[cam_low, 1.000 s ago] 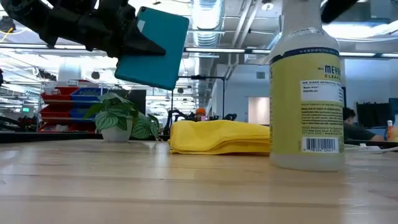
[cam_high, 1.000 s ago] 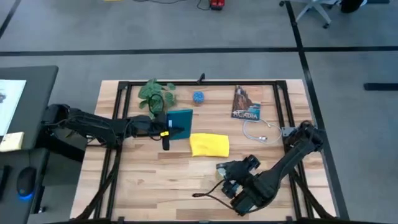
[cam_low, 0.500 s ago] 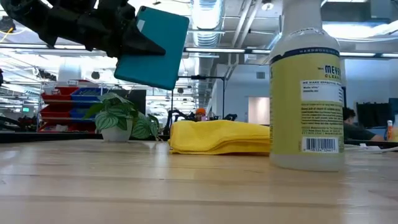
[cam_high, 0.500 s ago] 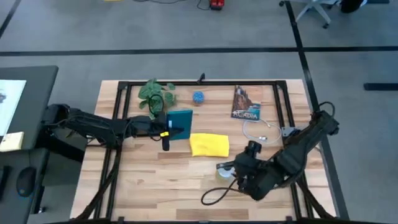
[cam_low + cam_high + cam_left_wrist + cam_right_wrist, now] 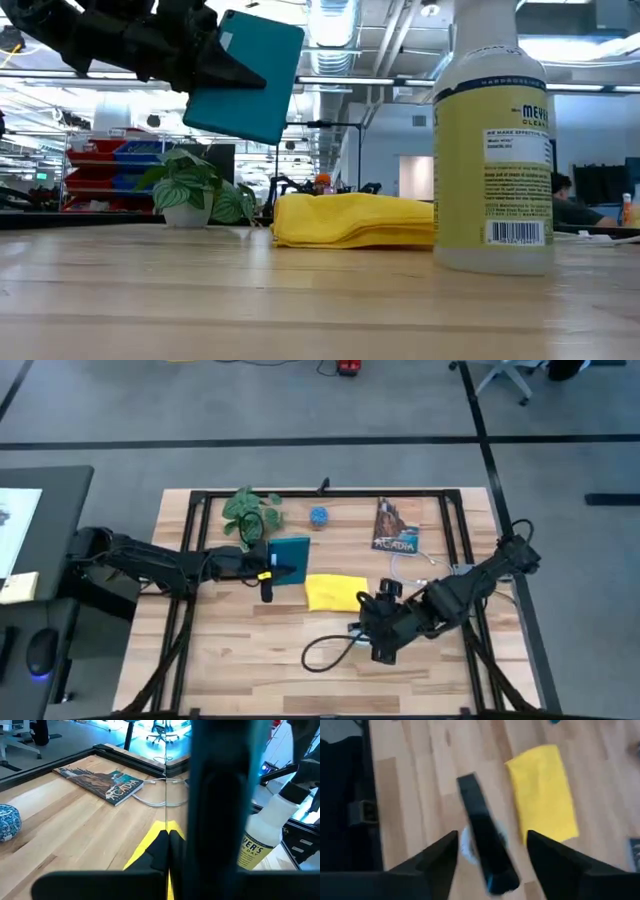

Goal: Apply microfiber cloth
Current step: Spray the back of the blue tablet using the white spray bottle

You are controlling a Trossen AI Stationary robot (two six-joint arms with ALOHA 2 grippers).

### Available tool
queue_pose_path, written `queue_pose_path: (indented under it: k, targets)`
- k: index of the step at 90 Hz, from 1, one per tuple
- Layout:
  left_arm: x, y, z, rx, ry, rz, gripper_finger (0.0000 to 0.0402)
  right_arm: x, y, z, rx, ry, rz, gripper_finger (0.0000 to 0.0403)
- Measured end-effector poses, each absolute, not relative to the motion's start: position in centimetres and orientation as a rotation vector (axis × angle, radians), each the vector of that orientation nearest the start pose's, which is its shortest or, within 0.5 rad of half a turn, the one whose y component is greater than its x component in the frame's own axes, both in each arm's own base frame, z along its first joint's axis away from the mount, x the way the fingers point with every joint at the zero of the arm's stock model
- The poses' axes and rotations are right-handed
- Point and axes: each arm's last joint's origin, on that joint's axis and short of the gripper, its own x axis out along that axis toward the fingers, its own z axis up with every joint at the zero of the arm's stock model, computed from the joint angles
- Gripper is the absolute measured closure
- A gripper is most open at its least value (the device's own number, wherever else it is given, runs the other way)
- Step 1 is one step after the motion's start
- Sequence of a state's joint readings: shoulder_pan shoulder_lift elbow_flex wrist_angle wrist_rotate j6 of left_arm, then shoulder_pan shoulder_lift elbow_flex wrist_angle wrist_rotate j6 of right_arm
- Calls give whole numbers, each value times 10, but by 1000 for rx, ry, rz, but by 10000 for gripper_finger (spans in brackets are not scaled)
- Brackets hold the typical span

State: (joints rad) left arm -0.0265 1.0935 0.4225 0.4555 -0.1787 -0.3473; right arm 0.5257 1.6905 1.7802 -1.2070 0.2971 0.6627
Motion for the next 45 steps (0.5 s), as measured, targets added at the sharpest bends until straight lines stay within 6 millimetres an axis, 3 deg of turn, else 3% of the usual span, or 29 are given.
queue_pose_path:
  k: [19,45]
  targets:
    - [222,-1,212,-323,189,188,390,297,161,357,212,1054,-129,337]
    - [222,-1,214,-326,167,184,390,293,156,367,651,992,-435,339]
